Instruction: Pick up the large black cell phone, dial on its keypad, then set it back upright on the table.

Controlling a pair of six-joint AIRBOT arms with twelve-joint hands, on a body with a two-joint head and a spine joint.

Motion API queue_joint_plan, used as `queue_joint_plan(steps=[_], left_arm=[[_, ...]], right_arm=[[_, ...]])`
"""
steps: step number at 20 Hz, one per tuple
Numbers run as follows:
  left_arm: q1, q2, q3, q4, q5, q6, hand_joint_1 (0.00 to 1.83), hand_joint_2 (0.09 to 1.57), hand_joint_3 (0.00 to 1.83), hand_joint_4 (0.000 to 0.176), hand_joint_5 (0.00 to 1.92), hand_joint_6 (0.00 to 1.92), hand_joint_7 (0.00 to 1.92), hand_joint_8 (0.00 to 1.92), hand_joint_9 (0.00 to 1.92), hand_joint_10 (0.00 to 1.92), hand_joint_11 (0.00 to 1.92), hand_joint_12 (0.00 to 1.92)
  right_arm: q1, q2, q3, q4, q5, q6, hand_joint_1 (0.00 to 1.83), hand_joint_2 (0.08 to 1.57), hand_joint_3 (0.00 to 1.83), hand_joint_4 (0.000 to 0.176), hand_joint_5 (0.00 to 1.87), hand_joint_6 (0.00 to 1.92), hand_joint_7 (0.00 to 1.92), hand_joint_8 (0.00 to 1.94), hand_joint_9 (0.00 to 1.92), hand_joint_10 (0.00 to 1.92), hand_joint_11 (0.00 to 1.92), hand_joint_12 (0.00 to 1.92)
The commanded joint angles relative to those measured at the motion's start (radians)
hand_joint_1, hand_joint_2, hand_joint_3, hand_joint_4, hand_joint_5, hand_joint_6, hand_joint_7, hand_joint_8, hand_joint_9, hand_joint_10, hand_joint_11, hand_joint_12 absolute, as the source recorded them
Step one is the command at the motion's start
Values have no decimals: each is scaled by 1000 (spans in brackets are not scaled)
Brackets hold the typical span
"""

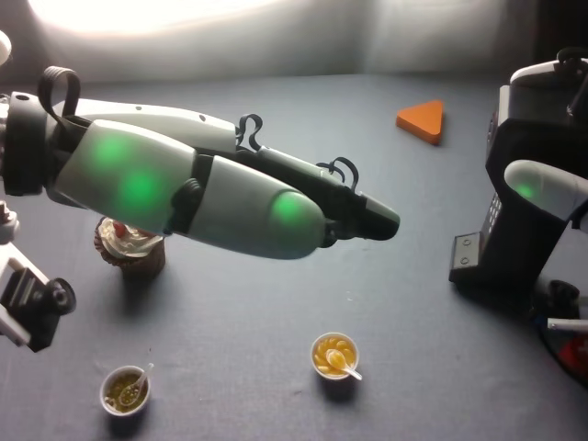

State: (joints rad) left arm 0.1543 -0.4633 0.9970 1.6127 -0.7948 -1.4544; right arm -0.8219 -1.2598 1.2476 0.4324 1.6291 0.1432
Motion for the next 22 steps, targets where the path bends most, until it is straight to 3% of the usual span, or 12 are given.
queue_joint_plan(steps=[1,10,14,18,19,20,22], left_arm=[[-27,6,-8,-74,-33,-17,0,1220,1,0,221,1,177,1,149,3,0,491],[-44,7,4,34,-37,-142,7,1219,0,0,247,5,194,4,169,5,0,599],[-49,5,7,83,-41,-177,0,1219,0,0,231,2,173,1,145,1,0,504],[-51,3,2,122,-45,-211,0,1214,0,0,243,1,187,1,149,1,0,565],[-51,3,0,130,-46,-215,0,1218,1,0,239,0,180,0,146,1,0,561],[-51,3,-1,141,-48,-225,0,1220,1,0,228,0,164,0,139,0,0,537],[-52,2,-1,156,-50,-243,0,1216,0,0,231,2,168,2,143,2,0,548]], right_arm=[[-4,4,5,-19,136,24,1380,1120,0,0,962,834,854,1149,987,1227,946,1193],[-11,0,9,-22,136,24,1369,1151,1,0,929,855,763,1298,931,1305,985,1180],[-11,0,12,-22,136,24,1376,1134,0,0,937,834,827,1219,960,1265,971,1195],[-11,0,11,-22,136,24,1370,1150,1,0,895,912,786,1259,936,1309,964,1218],[-11,0,11,-22,136,24,1370,1133,0,0,956,843,823,1206,968,1284,959,1241],[-11,0,11,-22,136,24,1368,1148,5,0,870,982,812,1210,938,1302,923,1247],[-11,1,11,-22,136,23,1356,1147,1,0,824,1061,858,1131,967,1279,850,1280]])
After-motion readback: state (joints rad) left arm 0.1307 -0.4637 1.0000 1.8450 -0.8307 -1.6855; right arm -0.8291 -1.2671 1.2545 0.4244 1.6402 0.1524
